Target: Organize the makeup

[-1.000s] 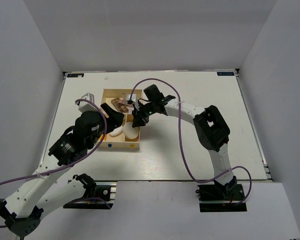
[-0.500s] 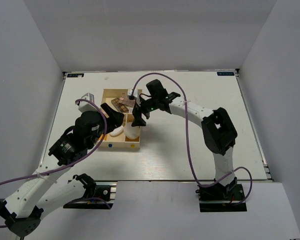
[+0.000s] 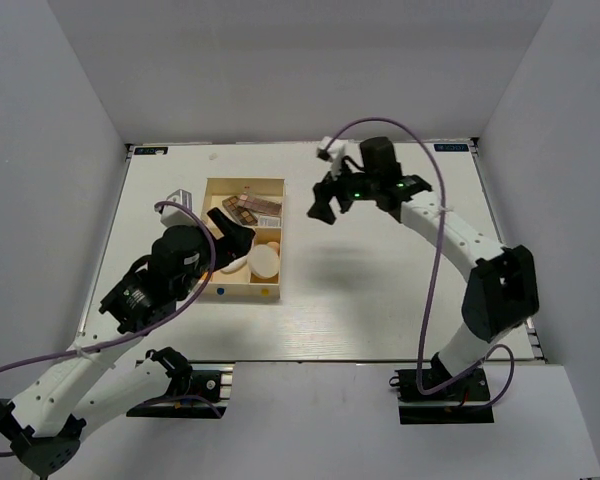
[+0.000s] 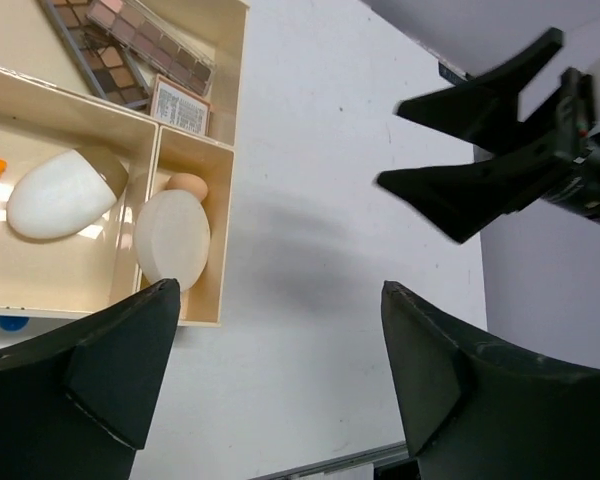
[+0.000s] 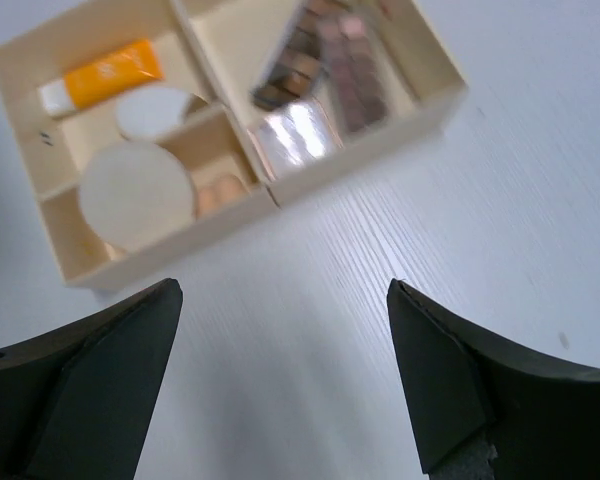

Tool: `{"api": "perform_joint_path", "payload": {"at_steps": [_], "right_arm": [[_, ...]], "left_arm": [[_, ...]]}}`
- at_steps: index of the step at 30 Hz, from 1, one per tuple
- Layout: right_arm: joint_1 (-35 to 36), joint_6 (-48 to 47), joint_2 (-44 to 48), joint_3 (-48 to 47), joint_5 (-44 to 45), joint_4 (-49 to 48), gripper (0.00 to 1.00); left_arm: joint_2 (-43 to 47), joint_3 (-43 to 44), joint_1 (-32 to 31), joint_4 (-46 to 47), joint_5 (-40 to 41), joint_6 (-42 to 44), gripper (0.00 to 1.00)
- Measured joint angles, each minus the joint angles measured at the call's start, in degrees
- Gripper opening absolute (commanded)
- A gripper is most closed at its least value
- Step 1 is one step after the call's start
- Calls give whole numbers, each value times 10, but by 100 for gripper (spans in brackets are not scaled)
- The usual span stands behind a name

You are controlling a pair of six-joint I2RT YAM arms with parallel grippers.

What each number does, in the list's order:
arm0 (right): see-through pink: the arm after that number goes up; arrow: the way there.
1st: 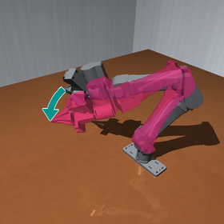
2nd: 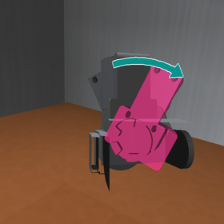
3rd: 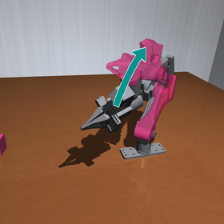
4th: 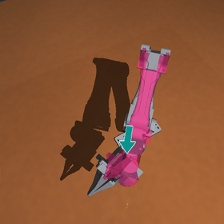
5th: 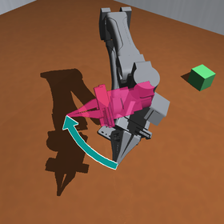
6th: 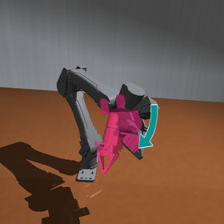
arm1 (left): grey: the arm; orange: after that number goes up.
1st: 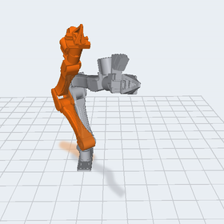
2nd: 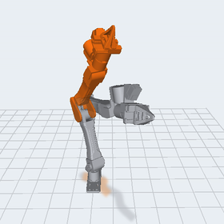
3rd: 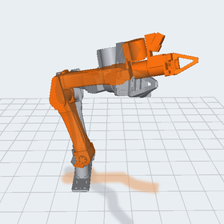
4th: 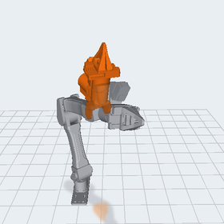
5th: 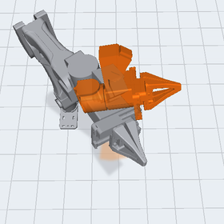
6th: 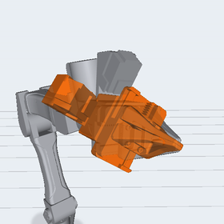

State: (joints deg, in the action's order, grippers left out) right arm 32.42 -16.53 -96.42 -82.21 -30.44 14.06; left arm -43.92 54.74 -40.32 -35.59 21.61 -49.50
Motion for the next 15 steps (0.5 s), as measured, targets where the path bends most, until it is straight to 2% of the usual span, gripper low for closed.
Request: {"api": "perform_joint_path", "payload": {"at_steps": [6,11,15], "right_arm": [[-98,45,112,110,90,32,89],[-108,57,238,177,152,42,89],[-117,58,305,208,166,38,89]], "left_arm": [[-7,-25,0,21,-35,5,98],[-10,-45,0,47,-78,21,98],[-18,-47,0,56,-110,34,98]]}}
